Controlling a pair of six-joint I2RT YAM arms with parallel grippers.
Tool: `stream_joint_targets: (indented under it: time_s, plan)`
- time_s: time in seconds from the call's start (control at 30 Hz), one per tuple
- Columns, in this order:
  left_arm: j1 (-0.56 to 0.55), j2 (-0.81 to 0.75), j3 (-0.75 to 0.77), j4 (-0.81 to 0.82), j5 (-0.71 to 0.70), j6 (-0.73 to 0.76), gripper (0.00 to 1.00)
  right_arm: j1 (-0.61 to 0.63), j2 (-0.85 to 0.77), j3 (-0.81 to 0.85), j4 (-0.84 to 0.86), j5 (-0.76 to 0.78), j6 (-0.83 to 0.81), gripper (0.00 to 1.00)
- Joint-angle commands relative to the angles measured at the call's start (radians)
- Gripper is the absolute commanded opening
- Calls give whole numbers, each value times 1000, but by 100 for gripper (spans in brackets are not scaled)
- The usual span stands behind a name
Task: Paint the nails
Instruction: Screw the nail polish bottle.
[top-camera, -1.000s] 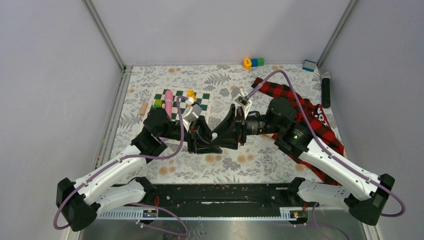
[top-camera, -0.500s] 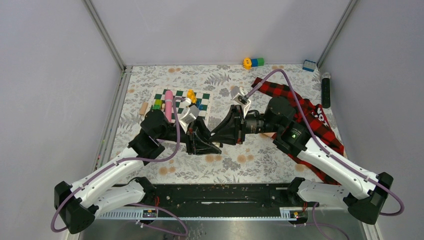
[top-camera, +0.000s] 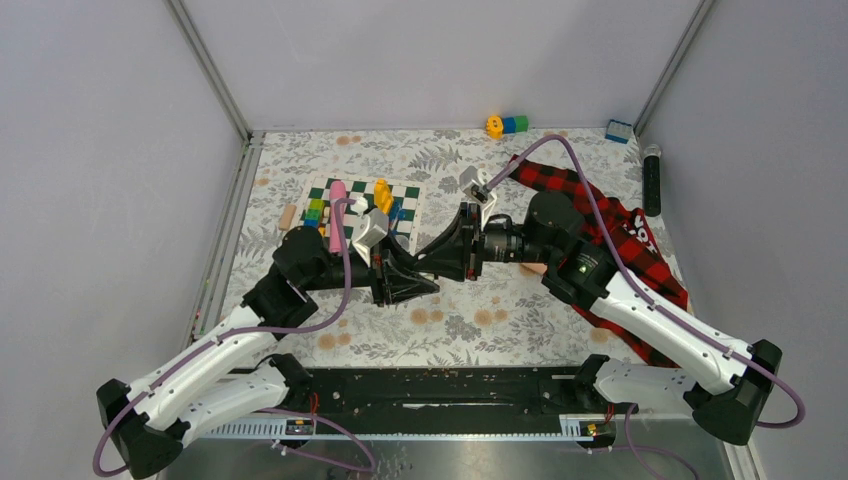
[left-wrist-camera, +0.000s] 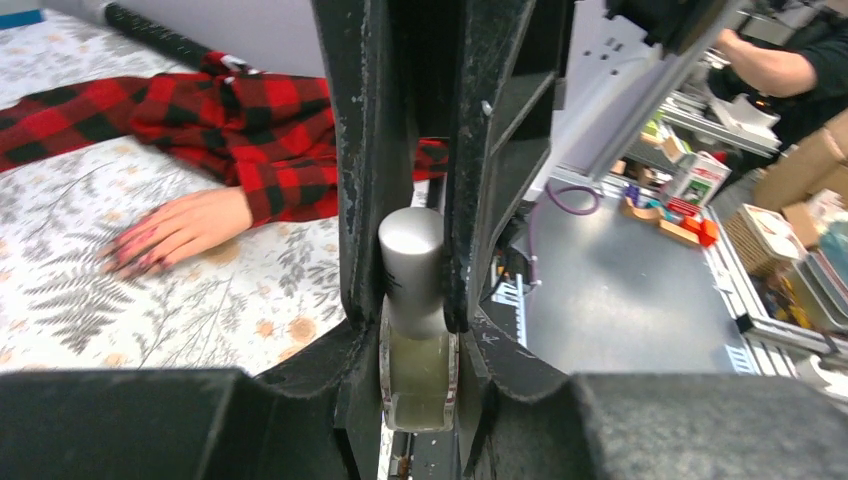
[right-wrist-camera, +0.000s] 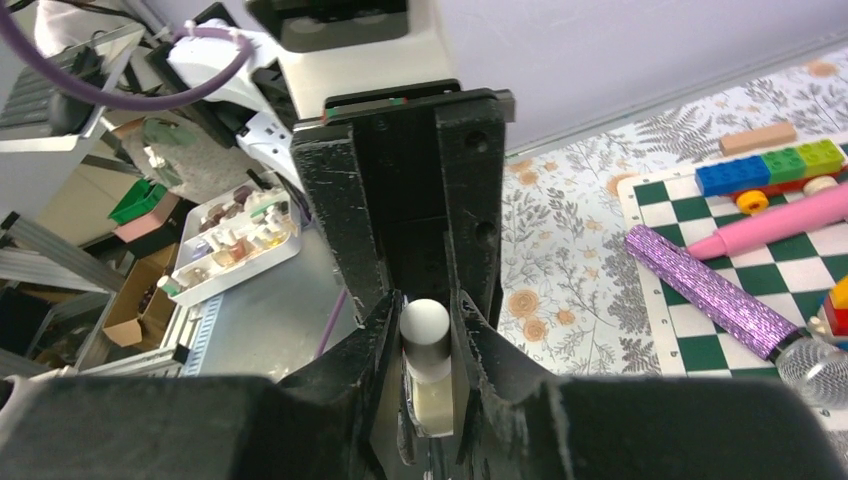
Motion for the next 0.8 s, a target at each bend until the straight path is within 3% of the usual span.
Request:
stream_joint_targets:
  time_s: [0.0,0.4,0.77]
  plan:
    - [22,-73,-3,65,-270,89,0,-2,25,30,-161,0,62,0]
    - [22,-103,-16,-37,-638,133,0,23,147,63,-166,97,188,0]
    - [20,-61,3,-138,-877,153,0,85,300,176,-321,382,301,0]
